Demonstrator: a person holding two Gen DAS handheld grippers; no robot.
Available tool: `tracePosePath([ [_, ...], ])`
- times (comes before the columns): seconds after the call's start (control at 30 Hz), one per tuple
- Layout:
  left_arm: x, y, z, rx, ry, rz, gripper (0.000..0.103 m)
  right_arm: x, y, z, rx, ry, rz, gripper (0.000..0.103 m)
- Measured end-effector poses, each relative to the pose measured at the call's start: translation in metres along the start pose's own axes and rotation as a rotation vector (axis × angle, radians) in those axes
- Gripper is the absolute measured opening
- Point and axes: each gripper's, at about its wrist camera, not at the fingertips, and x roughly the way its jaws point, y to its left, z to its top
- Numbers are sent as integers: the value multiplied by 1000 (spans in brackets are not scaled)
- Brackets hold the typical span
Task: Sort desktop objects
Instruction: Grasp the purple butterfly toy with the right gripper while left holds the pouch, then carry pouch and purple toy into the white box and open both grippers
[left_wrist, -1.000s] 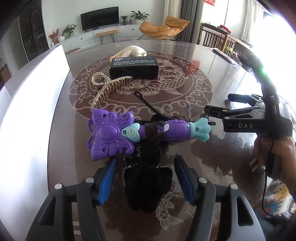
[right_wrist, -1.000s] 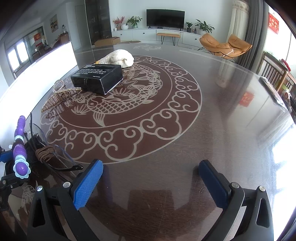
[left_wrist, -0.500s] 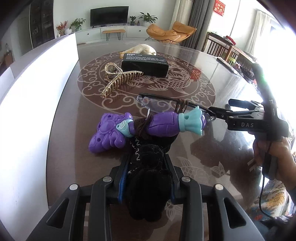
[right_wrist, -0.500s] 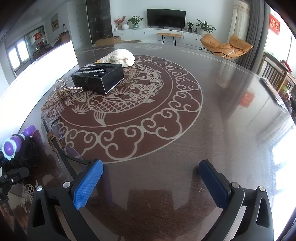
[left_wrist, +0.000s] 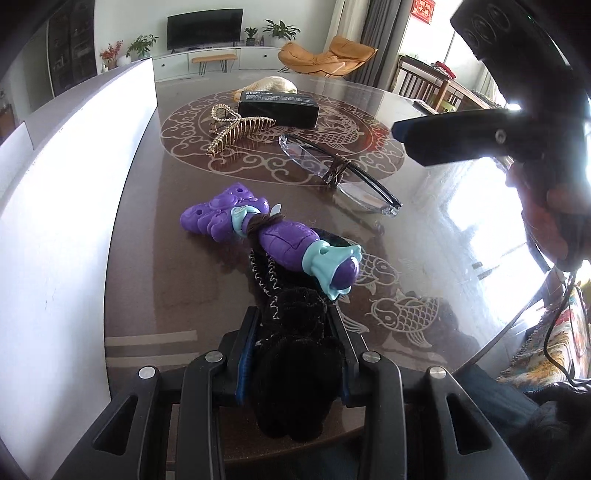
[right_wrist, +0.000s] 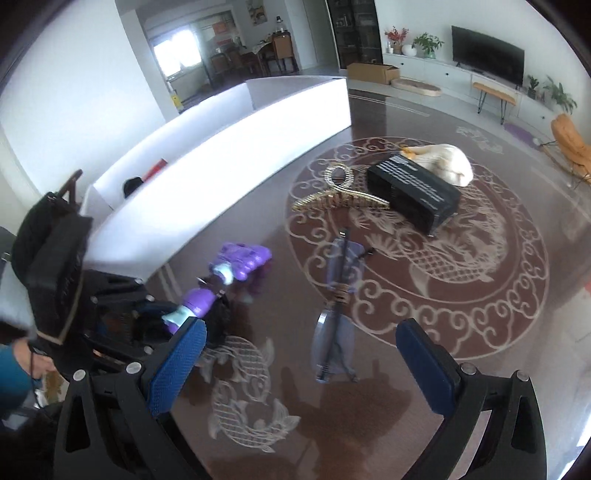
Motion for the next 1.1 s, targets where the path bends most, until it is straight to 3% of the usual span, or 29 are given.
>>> tracePosePath([
  [0.07, -1, -2, -2, 4, 7, 12, 35, 15, 16, 15, 42, 40, 157, 100],
  [0.13, -3, -2, -5, -2, 11, 22, 35, 48, 27, 26, 96, 158, 239, 91],
  [0.2, -7, 0, -11, -20, 5, 26, 35, 82, 28, 31, 170, 269, 244, 66],
  [0.3, -12, 4, -19, -50, -9, 29, 35, 112, 38, 34, 140, 361, 166, 62],
  [0.43, -13, 3, -22, -59, -20, 51, 35, 115, 61, 41, 29, 341, 110, 46],
  [0.53, -10, -2, -20, -55, -16, 89, 35, 113, 60, 38, 4, 309, 67, 42],
  [0.6, -10, -3, -20, -73, -17, 102, 35, 105, 46, 34, 15, 290, -19, 23],
  [0.67, -8, -1, -18, -101, -27, 112, 35, 92, 27, 26, 23, 261, -64, 22],
  [0.83, 5, 10, 3, -188, -50, 166, 37, 67, -5, 9, 48, 287, -48, 23],
  [0.87, 8, 12, 9, -202, -51, 178, 37, 64, -7, 7, 51, 294, -45, 26],
  [0.97, 17, 18, 20, -200, -35, 215, 42, 59, -1, 6, 25, 291, -53, 55],
  [1.0, 19, 18, 23, -190, -24, 222, 49, 59, 4, 6, 5, 292, -61, 62],
  [1.07, 22, 18, 25, -164, -7, 244, 61, 61, 13, 3, -37, 306, -80, 62],
  [1.1, 24, 19, 26, -149, -3, 256, 62, 63, 14, 1, -56, 318, -87, 62],
])
